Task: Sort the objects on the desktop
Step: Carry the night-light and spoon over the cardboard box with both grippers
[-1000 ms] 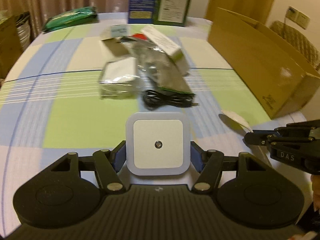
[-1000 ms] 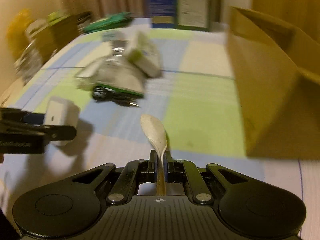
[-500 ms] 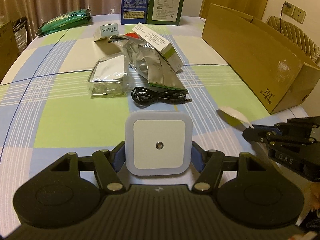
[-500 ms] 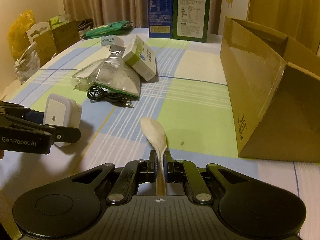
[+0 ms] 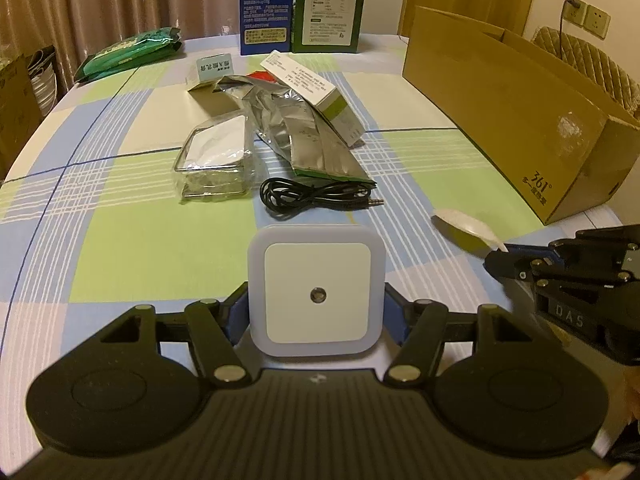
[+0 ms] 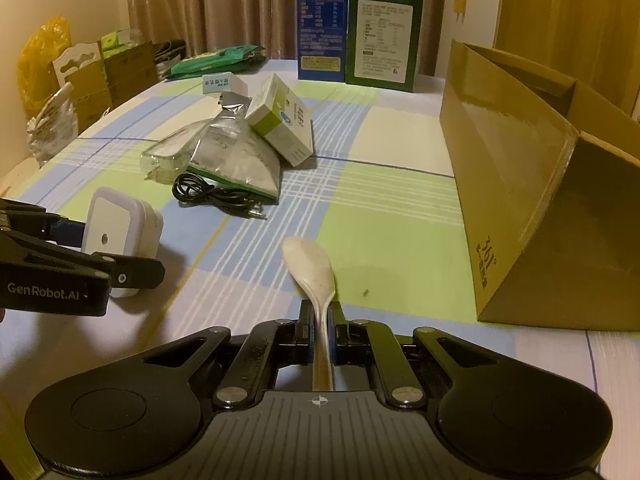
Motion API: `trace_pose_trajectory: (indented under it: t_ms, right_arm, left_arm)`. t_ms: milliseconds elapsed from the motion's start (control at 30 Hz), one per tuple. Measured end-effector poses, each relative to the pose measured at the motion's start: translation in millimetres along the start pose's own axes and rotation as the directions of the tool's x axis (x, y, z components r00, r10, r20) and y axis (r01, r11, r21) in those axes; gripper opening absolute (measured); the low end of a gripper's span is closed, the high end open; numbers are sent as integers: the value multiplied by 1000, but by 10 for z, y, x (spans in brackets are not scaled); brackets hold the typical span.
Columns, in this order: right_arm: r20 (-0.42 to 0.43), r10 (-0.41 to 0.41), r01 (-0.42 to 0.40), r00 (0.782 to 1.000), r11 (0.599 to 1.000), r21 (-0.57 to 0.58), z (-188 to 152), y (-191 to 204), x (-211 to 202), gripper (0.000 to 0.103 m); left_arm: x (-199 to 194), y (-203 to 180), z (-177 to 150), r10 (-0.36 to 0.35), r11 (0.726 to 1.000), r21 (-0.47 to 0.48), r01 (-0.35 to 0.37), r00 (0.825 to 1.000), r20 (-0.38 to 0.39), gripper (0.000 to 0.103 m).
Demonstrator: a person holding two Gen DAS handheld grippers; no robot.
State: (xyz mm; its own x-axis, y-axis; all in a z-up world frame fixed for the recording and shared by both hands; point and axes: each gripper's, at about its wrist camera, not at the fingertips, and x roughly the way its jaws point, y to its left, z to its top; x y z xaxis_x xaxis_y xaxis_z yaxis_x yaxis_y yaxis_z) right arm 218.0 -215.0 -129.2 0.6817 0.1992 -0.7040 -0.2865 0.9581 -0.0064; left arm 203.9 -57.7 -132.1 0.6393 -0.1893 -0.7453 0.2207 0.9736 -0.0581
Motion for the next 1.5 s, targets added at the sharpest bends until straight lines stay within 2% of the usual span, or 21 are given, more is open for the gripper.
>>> trace_pose_trajectory:
  t_ms: [233, 433, 667, 800, 933, 1167, 1500]
  right_arm:
    - [49, -16, 15, 999, 1000, 25, 133, -50, -208, 3]
    - [124, -56, 47, 991, 996, 75, 328, -202, -623, 3]
    - [227, -139, 102, 964, 981, 166, 639, -639, -1194, 3]
    - [240, -180, 130, 954, 969, 212, 833, -1034, -1381, 3]
    - [236, -202, 149, 951, 963, 226, 1012, -1452, -1419, 3]
    - [217, -181, 115, 959, 951, 288, 1199, -2037, -1334, 3]
    - [189, -163, 97, 968, 943, 318, 1266, -2361, -1055, 3]
  left_arm:
    - [-104, -161, 67, -29, 998, 64, 27, 999, 22, 61]
    - [-295, -342, 226, -55, 995, 81, 51, 997, 50, 61]
    - [-563, -745, 645, -124, 985, 135, 109, 986, 109, 61]
    - [-641, -1108, 984, -195, 969, 178, 170, 972, 132, 61]
    - [-619, -1510, 1316, -245, 953, 219, 211, 959, 143, 61]
    - [-346, -2057, 1764, -299, 935, 235, 264, 945, 131, 61]
    - [68, -2287, 1883, -296, 932, 242, 268, 951, 85, 61]
